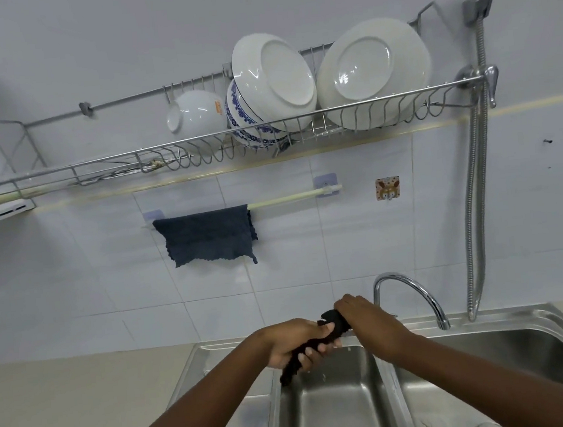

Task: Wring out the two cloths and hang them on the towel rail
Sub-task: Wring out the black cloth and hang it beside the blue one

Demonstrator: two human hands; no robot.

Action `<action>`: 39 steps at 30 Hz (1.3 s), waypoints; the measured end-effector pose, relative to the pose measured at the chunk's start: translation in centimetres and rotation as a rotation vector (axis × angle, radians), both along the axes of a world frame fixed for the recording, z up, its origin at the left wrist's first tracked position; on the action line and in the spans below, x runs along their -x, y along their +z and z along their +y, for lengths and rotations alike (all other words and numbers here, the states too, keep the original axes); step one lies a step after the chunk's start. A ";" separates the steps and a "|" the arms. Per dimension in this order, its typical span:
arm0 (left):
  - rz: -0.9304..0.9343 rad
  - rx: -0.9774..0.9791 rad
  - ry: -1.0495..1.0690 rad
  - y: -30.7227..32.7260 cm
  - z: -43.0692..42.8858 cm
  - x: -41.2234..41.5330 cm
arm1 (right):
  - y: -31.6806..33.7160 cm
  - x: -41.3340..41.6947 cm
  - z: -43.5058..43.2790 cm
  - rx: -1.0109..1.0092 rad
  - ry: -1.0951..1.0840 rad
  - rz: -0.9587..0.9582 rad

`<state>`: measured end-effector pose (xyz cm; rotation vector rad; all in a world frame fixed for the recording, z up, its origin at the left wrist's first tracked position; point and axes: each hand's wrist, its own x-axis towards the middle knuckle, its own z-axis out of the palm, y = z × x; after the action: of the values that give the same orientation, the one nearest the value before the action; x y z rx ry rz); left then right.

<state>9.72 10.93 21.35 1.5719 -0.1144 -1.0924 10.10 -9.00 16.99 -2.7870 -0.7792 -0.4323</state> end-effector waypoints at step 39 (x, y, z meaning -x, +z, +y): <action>-0.103 -0.224 0.008 -2.3 -1.5 -0.3 | -1.4 -0.3 -1.0 0.042 -0.079 -0.267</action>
<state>10.07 9.41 19.06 1.8282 -0.0563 -1.0460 10.44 -10.02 15.57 -2.8416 -0.7396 -0.8247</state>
